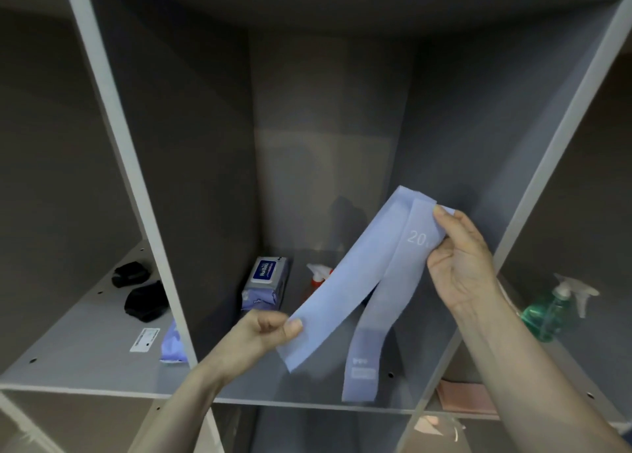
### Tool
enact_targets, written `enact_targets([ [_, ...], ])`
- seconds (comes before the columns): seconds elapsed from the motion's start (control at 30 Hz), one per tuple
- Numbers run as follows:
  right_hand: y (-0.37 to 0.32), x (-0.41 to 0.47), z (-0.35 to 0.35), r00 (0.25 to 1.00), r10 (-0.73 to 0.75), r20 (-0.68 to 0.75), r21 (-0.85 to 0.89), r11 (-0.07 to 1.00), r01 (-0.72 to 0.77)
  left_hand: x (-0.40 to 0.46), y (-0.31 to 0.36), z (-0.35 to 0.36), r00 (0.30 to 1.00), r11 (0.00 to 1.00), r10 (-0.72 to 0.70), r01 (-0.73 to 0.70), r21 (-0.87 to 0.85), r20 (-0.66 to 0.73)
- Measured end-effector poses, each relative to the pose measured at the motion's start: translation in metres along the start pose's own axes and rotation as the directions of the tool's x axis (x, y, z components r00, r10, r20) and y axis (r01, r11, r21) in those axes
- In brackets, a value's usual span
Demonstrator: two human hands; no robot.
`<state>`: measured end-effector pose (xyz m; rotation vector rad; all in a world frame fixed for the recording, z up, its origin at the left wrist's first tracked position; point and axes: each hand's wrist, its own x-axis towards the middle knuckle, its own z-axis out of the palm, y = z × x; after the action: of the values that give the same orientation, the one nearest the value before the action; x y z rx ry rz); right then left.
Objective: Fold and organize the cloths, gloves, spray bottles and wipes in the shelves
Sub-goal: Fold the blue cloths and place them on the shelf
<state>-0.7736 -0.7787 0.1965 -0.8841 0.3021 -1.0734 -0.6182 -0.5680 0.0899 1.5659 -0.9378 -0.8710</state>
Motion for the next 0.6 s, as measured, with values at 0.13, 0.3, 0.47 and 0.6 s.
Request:
enact_targets([
  [0.13, -0.001, -0.005, 0.001, 0.996, 0.039, 0.077, -0.016, 0.999, -0.037, 0.003, -0.009, 0.0, 0.995, 1.0, -0.003, 0.003, 0.0, -0.099],
  [0.3, 0.006, -0.02, 0.01, 0.958, 0.131, 0.255, -0.13, 0.986, -0.101, 0.009, -0.001, 0.001, 0.977, 0.993, 0.059, -0.037, 0.113, -0.204],
  [0.47, 0.023, -0.033, 0.016, 0.921, 0.203, 0.332, -0.202, 0.969, -0.141, 0.016, 0.049, 0.013, 0.868, 0.962, 0.266, -0.265, 0.063, -0.419],
  [0.6, 0.033, -0.038, 0.015, 0.898, 0.237, 0.37, -0.313, 0.942, -0.119, 0.018, 0.09, 0.032, 0.862, 0.92, 0.306, -0.378, -0.108, -0.405],
])
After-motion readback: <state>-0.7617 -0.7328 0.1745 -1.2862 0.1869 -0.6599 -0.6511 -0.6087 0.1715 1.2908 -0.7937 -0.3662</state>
